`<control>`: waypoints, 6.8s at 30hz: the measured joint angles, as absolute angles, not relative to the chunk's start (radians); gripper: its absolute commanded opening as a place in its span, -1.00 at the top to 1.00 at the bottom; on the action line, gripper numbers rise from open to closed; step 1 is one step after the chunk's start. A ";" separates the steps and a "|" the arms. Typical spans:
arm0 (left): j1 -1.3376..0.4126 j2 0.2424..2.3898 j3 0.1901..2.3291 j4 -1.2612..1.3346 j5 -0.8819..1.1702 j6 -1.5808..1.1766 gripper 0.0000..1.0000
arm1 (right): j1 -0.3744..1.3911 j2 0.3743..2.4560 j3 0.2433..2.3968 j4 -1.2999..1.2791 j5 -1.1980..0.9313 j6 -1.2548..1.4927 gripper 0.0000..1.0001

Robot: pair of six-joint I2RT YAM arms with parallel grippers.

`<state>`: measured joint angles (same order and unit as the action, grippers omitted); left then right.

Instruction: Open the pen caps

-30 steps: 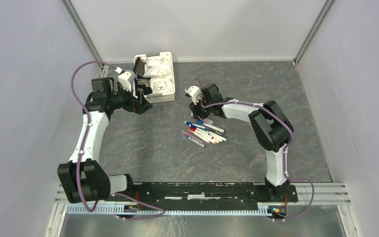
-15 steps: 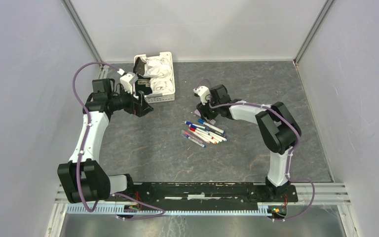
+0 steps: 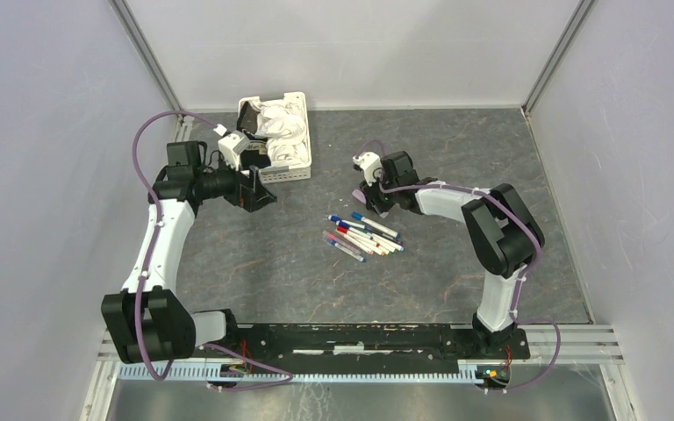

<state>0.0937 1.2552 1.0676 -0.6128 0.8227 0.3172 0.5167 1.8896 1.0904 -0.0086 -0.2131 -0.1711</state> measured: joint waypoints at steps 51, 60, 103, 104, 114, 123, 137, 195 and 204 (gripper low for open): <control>-0.430 0.917 0.884 -0.817 0.553 1.692 0.72 | 0.759 1.847 1.327 0.056 -1.013 0.526 0.38; -0.434 0.923 0.883 -0.812 0.542 1.692 0.96 | 0.766 1.848 1.328 0.058 -1.018 0.525 0.13; -0.301 1.103 0.861 -0.689 0.374 1.539 0.96 | 0.471 1.618 1.062 -0.377 -0.554 0.108 1.00; -0.311 1.128 0.861 -0.689 0.375 1.489 0.95 | 0.442 1.611 1.056 -0.363 -0.485 0.107 1.00; -0.316 1.386 0.859 -0.604 0.367 1.124 0.96 | 0.351 1.599 0.861 -0.210 0.032 0.086 0.88; -0.316 1.491 0.783 -0.419 0.356 1.059 0.53 | 0.342 1.621 0.860 -0.120 0.153 0.052 0.29; -0.316 1.507 0.800 -0.388 0.351 1.024 -0.91 | 0.351 1.535 0.830 -0.094 0.161 0.039 -0.36; -0.290 1.356 1.200 -0.907 0.636 1.024 -1.00 | 0.579 1.647 1.206 -0.302 -0.537 -0.045 1.00; -0.335 1.330 1.142 -0.907 0.628 1.163 -0.94 | 0.640 1.700 1.253 -0.396 -0.835 -0.023 1.00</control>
<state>-0.3347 1.3296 1.1416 -0.9070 0.6281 1.1629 0.6403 1.7000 1.2530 -0.3958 -0.8352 -0.0231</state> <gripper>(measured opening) 0.994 0.048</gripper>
